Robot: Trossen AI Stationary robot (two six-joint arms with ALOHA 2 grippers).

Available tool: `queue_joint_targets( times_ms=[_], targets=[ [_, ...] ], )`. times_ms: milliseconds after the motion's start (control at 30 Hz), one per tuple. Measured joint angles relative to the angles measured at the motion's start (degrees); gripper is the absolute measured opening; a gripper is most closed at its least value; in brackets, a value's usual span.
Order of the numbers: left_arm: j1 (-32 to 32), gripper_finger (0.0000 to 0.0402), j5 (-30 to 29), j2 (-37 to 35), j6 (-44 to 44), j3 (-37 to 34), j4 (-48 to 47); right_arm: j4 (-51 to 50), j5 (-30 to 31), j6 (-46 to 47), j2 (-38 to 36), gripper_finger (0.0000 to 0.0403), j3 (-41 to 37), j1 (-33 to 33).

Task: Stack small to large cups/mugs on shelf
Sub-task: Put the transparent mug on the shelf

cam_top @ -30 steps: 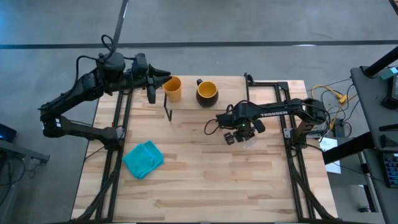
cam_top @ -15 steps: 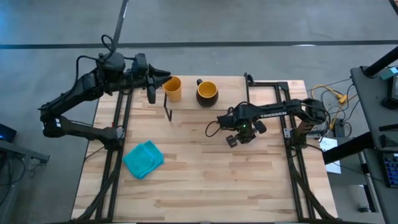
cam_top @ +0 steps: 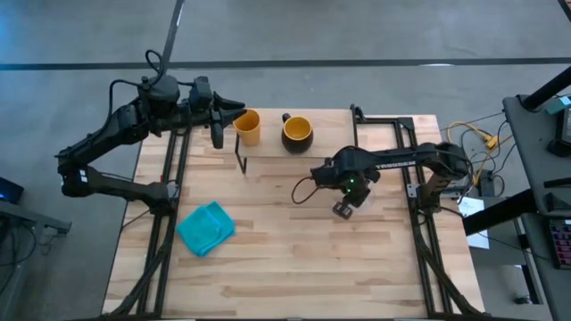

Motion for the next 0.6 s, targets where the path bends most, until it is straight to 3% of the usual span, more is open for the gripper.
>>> queue_joint_targets(
  times_ms=[300,600],
  targets=[
    [0.00,0.0063,-0.02,0.11,-0.36,0.02,0.15,-2.73,7.95,-15.05,-0.61,0.0009,14.23,4.16],
    [0.00,0.0063,-0.02,0.11,-0.58,0.02,0.15,-2.71,18.31,-27.30,-0.84,0.0009,26.86,3.99]
  ],
)
